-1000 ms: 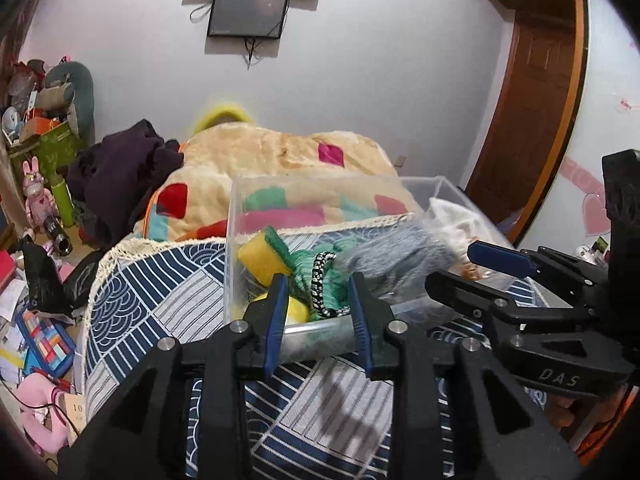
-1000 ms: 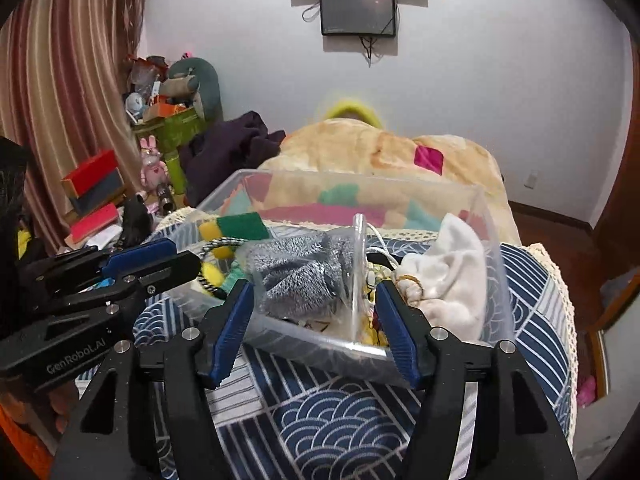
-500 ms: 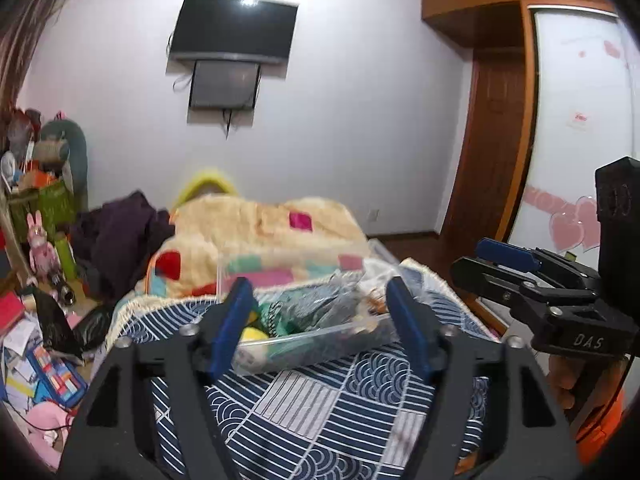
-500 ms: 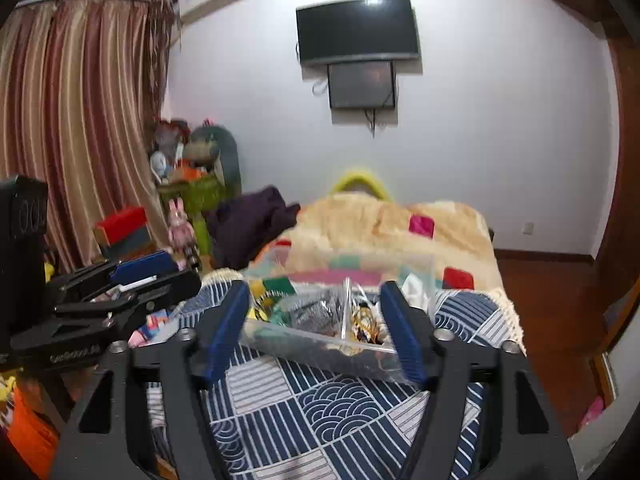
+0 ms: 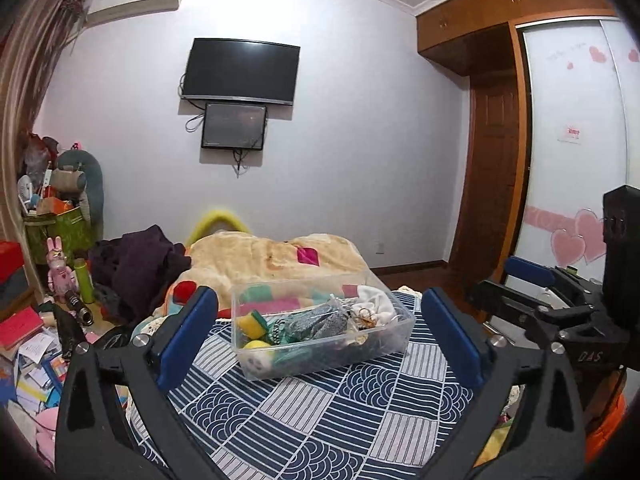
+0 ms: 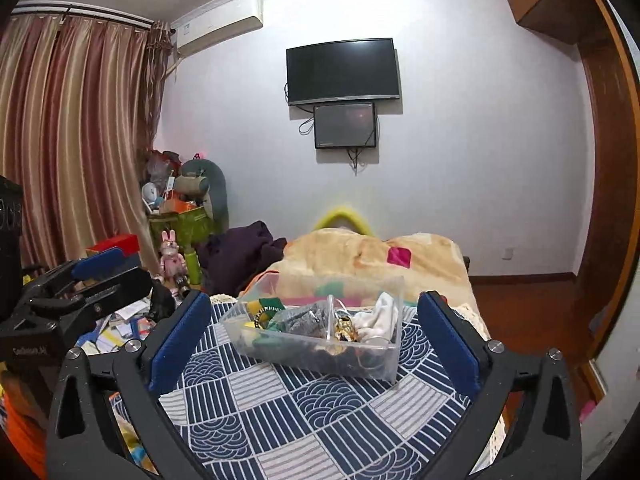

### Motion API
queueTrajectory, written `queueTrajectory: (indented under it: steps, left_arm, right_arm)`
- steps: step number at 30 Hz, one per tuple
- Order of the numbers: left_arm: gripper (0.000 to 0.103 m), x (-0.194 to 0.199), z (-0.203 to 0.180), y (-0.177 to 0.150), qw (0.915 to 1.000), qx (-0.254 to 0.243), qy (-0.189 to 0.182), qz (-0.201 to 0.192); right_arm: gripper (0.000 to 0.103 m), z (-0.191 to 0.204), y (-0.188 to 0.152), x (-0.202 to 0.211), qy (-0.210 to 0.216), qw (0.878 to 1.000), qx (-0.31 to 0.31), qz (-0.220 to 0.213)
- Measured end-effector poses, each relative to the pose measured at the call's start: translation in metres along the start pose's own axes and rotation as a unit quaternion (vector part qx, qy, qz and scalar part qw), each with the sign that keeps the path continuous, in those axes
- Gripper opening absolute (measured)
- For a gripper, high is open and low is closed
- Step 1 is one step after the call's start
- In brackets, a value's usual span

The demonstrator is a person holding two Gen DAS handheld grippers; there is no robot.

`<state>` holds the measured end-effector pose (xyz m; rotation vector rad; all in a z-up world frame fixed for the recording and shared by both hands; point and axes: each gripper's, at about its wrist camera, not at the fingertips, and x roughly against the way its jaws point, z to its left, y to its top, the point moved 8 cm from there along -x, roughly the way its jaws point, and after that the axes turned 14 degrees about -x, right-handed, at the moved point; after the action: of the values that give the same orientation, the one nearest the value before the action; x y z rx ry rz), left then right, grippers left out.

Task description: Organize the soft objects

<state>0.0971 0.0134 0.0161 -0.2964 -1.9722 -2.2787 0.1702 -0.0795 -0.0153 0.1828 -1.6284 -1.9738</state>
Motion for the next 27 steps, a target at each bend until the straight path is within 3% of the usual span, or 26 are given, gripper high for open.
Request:
queueTrajectory:
  steps: [27]
  left_arm:
    - [0.103, 0.000, -0.004, -0.011, 0.9999, -0.006, 0.009, 0.005]
  right_arm:
    - [0.103, -0.008, -0.011, 0.007, -0.006, 1.000, -0.006, 0.008]
